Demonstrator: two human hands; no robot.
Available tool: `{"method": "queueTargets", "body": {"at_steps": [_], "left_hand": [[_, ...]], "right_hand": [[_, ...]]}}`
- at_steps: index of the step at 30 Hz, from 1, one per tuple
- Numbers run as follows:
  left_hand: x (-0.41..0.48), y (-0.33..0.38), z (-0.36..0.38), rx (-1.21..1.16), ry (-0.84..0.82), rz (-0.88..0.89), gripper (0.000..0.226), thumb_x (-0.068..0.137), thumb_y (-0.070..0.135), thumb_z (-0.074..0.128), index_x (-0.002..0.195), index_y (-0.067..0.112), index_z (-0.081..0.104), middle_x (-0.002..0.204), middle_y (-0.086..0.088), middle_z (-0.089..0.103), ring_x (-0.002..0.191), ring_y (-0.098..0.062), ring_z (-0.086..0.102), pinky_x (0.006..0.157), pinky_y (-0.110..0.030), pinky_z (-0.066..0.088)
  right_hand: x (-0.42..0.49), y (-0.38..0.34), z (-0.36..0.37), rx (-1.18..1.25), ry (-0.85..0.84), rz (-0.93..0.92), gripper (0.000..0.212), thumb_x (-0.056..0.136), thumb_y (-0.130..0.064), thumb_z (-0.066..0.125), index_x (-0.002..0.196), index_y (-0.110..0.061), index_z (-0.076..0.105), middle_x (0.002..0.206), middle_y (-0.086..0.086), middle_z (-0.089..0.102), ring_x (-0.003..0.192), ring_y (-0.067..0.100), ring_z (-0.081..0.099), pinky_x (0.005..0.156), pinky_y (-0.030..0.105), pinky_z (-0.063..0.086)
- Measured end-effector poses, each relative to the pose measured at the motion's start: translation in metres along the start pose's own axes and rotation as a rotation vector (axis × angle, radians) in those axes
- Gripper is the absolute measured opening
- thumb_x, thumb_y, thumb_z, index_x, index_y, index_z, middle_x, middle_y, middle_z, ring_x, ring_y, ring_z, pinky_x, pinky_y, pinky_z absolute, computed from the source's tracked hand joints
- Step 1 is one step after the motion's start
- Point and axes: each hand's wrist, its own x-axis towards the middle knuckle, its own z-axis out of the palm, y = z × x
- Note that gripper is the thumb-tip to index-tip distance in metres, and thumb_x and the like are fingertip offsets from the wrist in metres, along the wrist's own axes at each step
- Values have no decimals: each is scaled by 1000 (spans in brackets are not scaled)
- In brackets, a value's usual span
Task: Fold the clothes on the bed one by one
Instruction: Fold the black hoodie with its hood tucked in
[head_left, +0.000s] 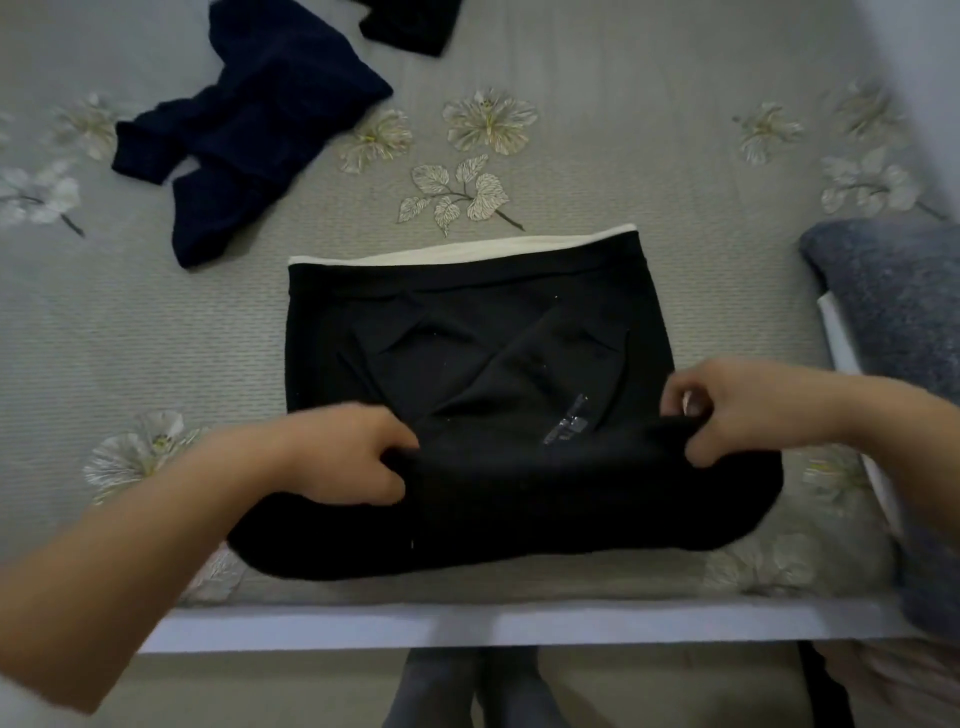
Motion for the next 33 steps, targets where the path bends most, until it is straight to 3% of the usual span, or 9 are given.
{"method": "queueTargets", "body": {"at_steps": [5,7,9,11,15,18,23,29,33], "left_hand": [[15,-25,-28,187,371,-86,28,91,37,47,118,30,45,89,7,56,83,-18,56,70,-33,42],[24,-31,-28,243,507,-93,20,93,34,42,111,24,42,91,5,59,82,-20,57,67,-32,35],[33,-34,-27,266,593,-85,16,95,32,40,108,22,42,97,4,61,87,-20,60,69,-32,33],[44,-37,-29,275,620,-82,16,95,30,38,108,23,42,100,5,60,89,-19,60,72,-31,34],[71,-41,-49,392,592,-176,25,93,22,41,118,20,39,107,1,57,105,-21,56,105,-51,31],[94,-44,-70,485,645,-269,32,88,13,46,119,19,40,107,-4,55,109,-25,52,106,-71,10],[131,-58,-94,548,776,-272,26,86,9,45,111,17,45,94,-5,54,105,-26,50,108,-66,-6],[177,-75,-99,513,763,-281,28,85,9,48,112,15,47,98,-7,59,113,-30,43,108,-61,-5],[192,-66,-84,295,833,-278,46,90,20,50,134,16,37,136,-13,43,135,-29,26,112,-60,0]], "right_hand": [[23,12,-18,755,597,-93,37,56,-15,88,85,-22,66,74,-8,72,64,-2,66,55,9,47],[34,12,-6,1175,559,-69,42,57,-17,83,95,-18,65,86,0,75,74,9,71,58,17,53],[42,10,6,1292,384,41,44,61,-21,79,101,-10,67,91,9,75,76,18,72,57,20,54],[53,12,14,1203,368,111,36,68,-17,78,100,-6,69,87,10,75,75,21,72,58,22,54],[83,13,4,1023,752,81,17,83,-20,72,97,-13,69,87,2,72,76,14,67,68,24,50],[110,6,-13,743,907,27,10,91,-24,62,98,-17,65,81,-9,65,73,6,60,64,18,45],[159,3,-28,441,1056,60,24,98,-29,48,112,-13,59,85,-5,55,81,17,52,72,28,34],[213,8,-28,308,971,207,32,100,-33,43,117,-7,52,100,18,63,93,36,58,70,31,30],[220,3,-27,425,883,303,56,96,-35,49,141,-6,32,134,18,50,121,36,47,91,37,37]]}}
